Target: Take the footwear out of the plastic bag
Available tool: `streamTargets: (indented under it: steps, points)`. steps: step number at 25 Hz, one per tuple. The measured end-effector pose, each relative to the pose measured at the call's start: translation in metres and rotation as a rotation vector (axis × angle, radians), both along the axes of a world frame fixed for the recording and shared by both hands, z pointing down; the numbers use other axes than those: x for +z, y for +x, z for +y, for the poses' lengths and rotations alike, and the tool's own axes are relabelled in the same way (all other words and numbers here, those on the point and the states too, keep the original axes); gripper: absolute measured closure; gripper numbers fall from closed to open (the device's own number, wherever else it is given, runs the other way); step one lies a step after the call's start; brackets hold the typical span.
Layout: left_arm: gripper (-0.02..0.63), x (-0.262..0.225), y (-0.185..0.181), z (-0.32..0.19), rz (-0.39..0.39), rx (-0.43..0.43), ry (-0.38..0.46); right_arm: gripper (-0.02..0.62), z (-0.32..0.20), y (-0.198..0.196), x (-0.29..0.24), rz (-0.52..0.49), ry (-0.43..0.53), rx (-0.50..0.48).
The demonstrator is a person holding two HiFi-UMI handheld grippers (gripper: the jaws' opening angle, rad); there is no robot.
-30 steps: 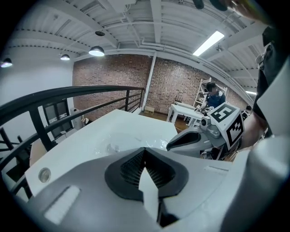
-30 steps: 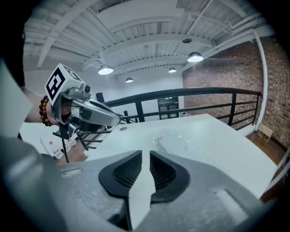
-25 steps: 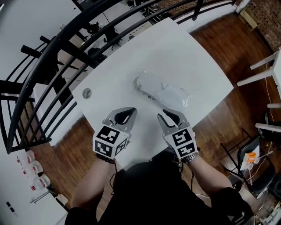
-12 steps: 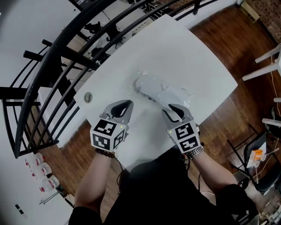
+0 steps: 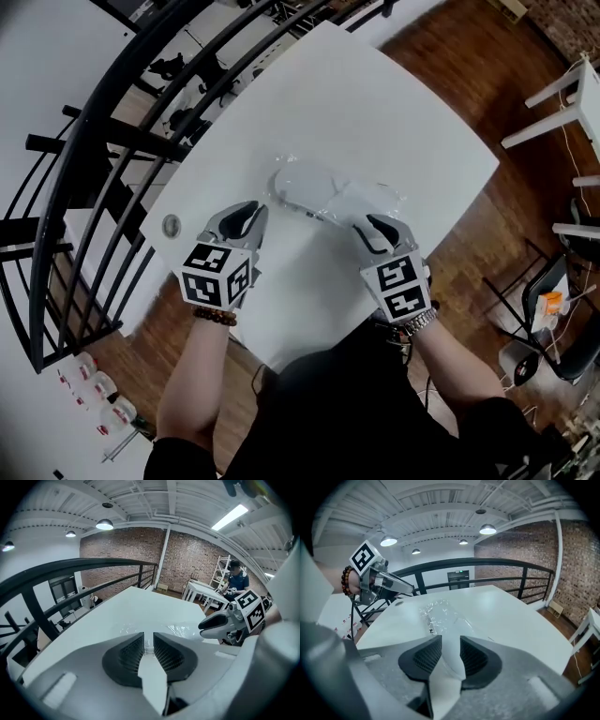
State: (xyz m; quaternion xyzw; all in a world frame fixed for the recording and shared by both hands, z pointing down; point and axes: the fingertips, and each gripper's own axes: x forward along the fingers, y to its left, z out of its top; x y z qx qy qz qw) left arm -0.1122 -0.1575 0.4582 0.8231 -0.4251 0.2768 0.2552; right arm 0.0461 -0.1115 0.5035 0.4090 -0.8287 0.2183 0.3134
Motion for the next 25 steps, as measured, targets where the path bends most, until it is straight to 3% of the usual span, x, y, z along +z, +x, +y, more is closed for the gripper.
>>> streamTargets:
  steps: [5,10,17,25]
  points:
    - [0.503,0.024,-0.011,-0.016,0.023,-0.060,-0.031,0.483,-0.006,0.004,0.016,0.072,-0.028,0.005]
    - [0.497,0.038,-0.027,-0.026,0.028,-0.102,-0.055,0.483,-0.002,0.007,0.031,0.147,-0.058,-0.056]
    - [0.497,0.048,-0.036,-0.022,0.009,-0.090,-0.085,0.485,0.000,0.011,0.032,0.206,-0.010,-0.224]
    - [0.532,0.076,-0.044,0.007,0.011,-0.014,-0.246,0.485,0.000,0.013,0.030,0.191,0.033,-0.427]
